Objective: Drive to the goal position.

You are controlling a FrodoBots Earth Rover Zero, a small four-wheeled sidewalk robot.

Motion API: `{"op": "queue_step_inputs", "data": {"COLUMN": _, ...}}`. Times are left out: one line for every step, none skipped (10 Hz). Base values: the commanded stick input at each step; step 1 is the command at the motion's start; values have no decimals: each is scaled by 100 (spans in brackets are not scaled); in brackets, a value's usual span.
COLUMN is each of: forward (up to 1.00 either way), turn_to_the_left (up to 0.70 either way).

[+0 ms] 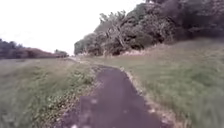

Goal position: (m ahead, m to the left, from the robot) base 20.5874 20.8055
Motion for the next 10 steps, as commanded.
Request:
{"op": "queue_step_inputs", "data": {"forward": 91, "turn_to_the_left": 0}}
{"op": "queue_step_inputs", "data": {"forward": 99, "turn_to_the_left": 0}}
{"op": "queue_step_inputs", "data": {"forward": 99, "turn_to_the_left": 0}}
{"op": "queue_step_inputs", "data": {"forward": 99, "turn_to_the_left": 0}}
{"op": "queue_step_inputs", "data": {"forward": 99, "turn_to_the_left": 0}}
{"op": "queue_step_inputs", "data": {"forward": 99, "turn_to_the_left": 0}}
{"op": "queue_step_inputs", "data": {"forward": 99, "turn_to_the_left": 0}}
{"op": "queue_step_inputs", "data": {"forward": 99, "turn_to_the_left": 0}}
{"op": "queue_step_inputs", "data": {"forward": 99, "turn_to_the_left": 0}}
{"op": "queue_step_inputs", "data": {"forward": 99, "turn_to_the_left": 0}}
